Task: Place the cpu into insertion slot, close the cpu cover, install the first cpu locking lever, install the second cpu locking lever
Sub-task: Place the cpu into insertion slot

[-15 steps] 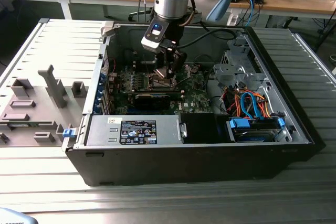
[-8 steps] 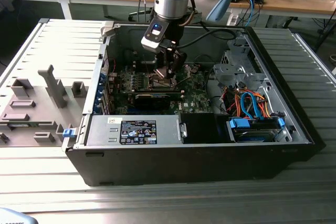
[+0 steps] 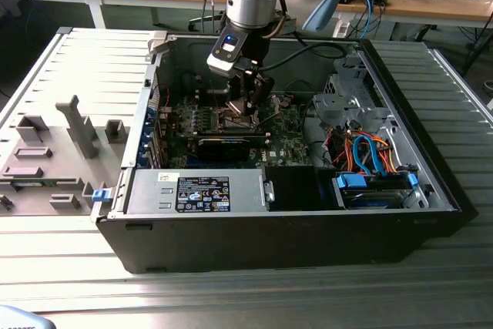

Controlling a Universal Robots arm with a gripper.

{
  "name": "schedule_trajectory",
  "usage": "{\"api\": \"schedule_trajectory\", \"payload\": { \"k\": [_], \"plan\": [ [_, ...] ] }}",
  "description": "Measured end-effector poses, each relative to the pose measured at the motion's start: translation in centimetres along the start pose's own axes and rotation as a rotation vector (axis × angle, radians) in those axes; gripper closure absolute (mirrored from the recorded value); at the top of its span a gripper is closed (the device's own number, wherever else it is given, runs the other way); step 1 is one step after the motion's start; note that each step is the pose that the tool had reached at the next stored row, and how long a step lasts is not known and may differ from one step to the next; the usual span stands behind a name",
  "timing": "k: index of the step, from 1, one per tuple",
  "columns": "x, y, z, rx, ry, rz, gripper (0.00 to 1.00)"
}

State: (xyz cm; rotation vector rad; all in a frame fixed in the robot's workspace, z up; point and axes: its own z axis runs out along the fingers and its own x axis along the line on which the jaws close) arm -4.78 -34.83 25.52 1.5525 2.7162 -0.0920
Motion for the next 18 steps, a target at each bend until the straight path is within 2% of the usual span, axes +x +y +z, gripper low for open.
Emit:
{"api": "schedule_trajectory", "payload": {
  "k": [18],
  "plan": [
    [0.0, 0.0, 0.0, 0.0006, 0.0007, 0.016, 0.45]
  ]
}}
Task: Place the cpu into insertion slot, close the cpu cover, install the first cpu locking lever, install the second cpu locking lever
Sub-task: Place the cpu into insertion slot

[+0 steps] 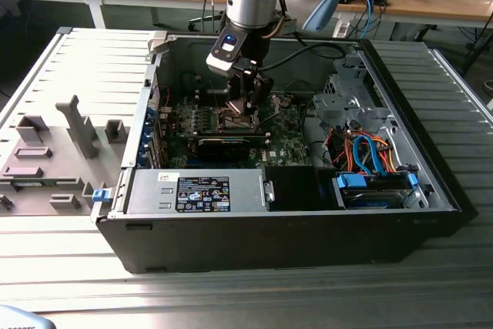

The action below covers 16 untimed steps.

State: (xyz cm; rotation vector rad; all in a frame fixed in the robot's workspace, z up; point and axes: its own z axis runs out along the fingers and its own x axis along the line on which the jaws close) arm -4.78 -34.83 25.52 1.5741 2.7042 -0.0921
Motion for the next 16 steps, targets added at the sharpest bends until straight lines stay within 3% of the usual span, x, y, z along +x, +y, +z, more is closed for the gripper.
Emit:
{"api": "schedule_trajectory", "payload": {
  "k": [16],
  "plan": [
    [0.0, 0.0, 0.0, 0.0004, 0.0005, 0.011, 0.45]
  ]
}}
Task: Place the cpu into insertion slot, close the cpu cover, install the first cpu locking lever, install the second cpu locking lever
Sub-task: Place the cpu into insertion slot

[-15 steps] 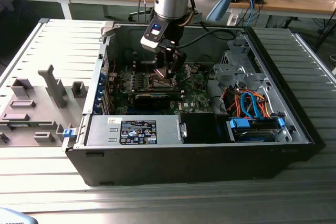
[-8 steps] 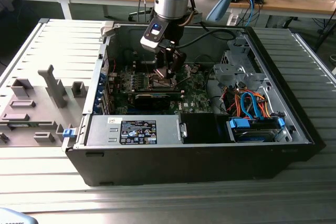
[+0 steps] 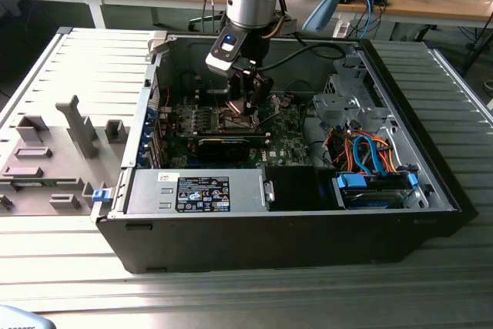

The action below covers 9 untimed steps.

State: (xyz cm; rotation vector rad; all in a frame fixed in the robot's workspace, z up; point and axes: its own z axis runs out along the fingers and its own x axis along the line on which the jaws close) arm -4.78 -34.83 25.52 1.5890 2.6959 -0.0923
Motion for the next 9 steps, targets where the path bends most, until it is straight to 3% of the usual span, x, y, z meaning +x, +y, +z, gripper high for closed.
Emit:
{"api": "schedule_trajectory", "payload": {
  "k": [9],
  "plan": [
    [0.0, 0.0, 0.0, 0.0001, 0.0001, 0.003, 0.45]
  ]
}}
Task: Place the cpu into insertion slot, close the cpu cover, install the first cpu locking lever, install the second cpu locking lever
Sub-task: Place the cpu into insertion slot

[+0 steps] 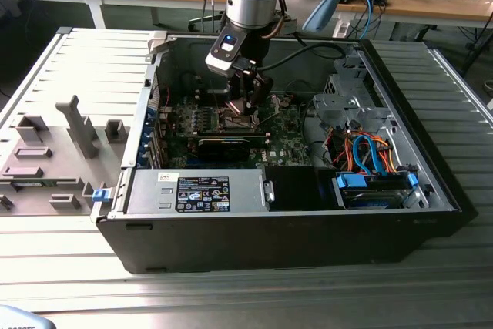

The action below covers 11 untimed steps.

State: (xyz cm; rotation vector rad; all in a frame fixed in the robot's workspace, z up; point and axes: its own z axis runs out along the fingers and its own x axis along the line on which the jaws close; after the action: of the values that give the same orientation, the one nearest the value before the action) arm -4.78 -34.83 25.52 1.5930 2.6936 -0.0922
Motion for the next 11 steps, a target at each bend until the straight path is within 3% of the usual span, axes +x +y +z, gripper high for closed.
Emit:
{"api": "schedule_trajectory", "payload": {
  "k": [11],
  "plan": [
    [0.0, 0.0, 0.0, 0.0002, 0.0003, 0.005, 0.45]
  ]
}}
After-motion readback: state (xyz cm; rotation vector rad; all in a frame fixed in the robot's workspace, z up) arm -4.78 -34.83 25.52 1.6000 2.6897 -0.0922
